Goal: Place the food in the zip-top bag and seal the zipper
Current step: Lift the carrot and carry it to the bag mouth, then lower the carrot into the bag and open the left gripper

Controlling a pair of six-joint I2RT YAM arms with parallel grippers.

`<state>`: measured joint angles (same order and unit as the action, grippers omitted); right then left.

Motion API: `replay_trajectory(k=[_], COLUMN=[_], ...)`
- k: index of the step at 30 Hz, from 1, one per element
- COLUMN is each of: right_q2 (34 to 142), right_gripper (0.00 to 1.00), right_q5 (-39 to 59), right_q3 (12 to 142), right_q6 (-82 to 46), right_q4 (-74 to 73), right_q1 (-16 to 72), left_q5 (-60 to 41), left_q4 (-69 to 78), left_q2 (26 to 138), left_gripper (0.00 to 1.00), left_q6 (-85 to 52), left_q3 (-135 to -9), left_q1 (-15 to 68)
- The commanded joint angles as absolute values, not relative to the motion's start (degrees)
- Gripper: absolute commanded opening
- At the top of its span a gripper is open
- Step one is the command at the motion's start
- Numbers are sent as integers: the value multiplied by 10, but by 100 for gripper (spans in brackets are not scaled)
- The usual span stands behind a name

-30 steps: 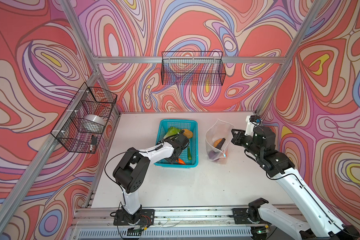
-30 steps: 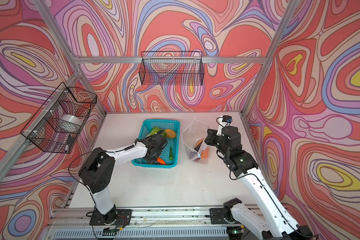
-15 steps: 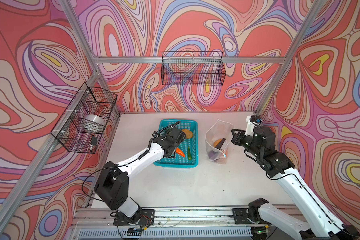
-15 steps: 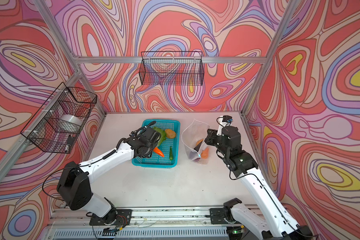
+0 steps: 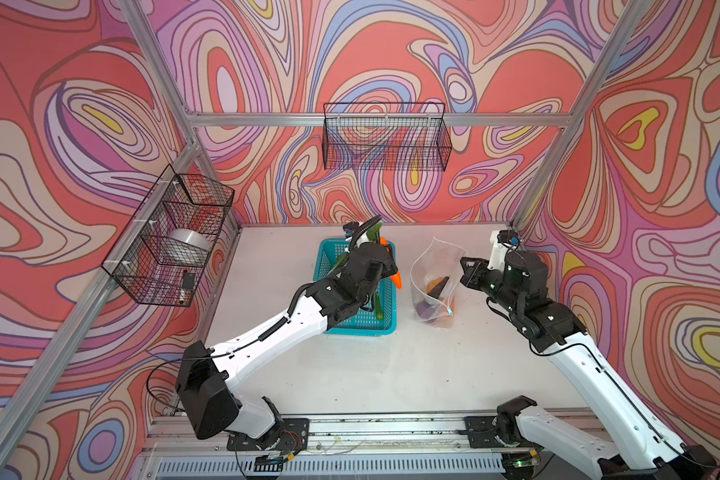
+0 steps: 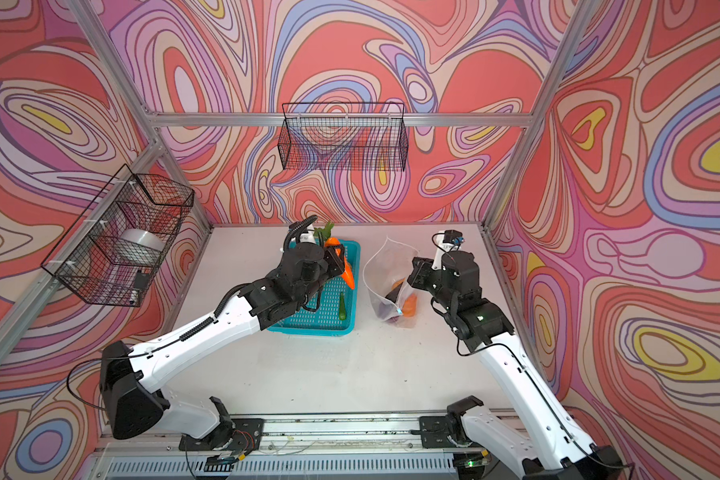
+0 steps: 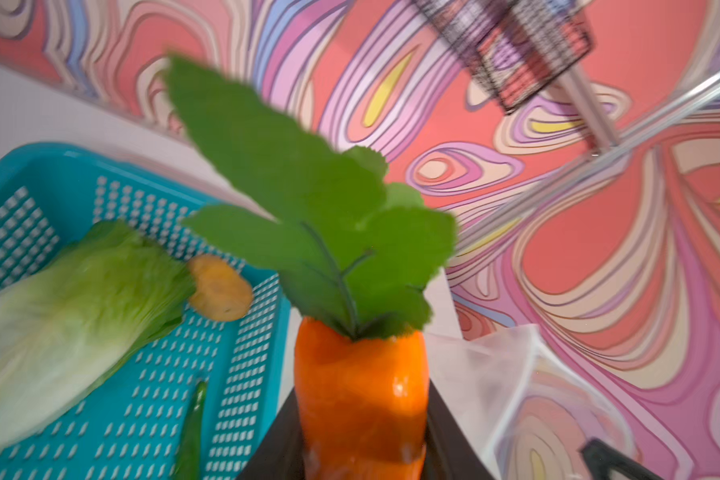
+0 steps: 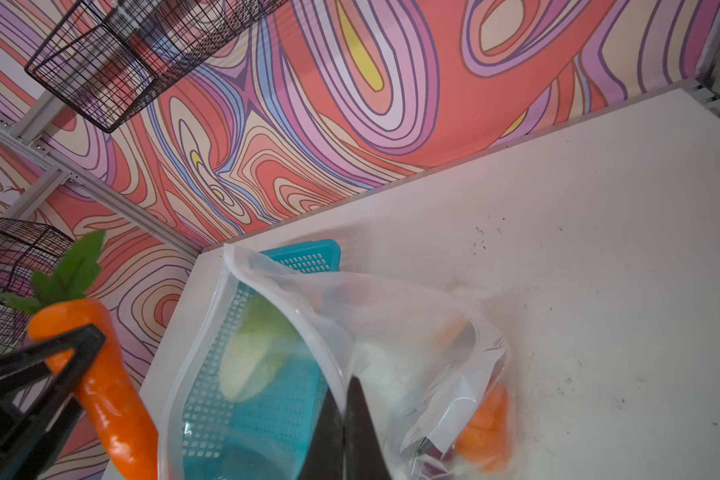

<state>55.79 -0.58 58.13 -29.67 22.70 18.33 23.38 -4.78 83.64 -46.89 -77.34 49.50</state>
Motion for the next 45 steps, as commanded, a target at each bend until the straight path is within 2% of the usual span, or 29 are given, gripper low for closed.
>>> replay_trajectory(k=[1,10,19,23,31,36,39,45], right_q2=[559,562,552,542,541,539,538,541], right_gripper=[0,0,0,0,0,0,0,0], right_q5=[0,10,13,13,14,16,18,20], right_q3=[578,577,583,585,596,603,602,598], right_q6=[-302,-313,-312,-313,-306,-303,-305,-308], right_q4=[215,207,217,222,235,237,236,233], right_q1=[183,183,182,183,183,183,183,183], left_q5=[220,192,197,196,185,176,179,183], left_q4=[25,118,174,187,142,76,34,19], left_q2=[831,871,961,983,996,1003,1011,1013], left_gripper=[38,40,40,41,41,45,51,78], left_q6=[-357,-262,-151,-146,-168,-151,-144,-138], left_q3=[-810,-839,-859,-841,-818,-829,-846,-857], left_q1=[509,561,579,580,584,585,586,585])
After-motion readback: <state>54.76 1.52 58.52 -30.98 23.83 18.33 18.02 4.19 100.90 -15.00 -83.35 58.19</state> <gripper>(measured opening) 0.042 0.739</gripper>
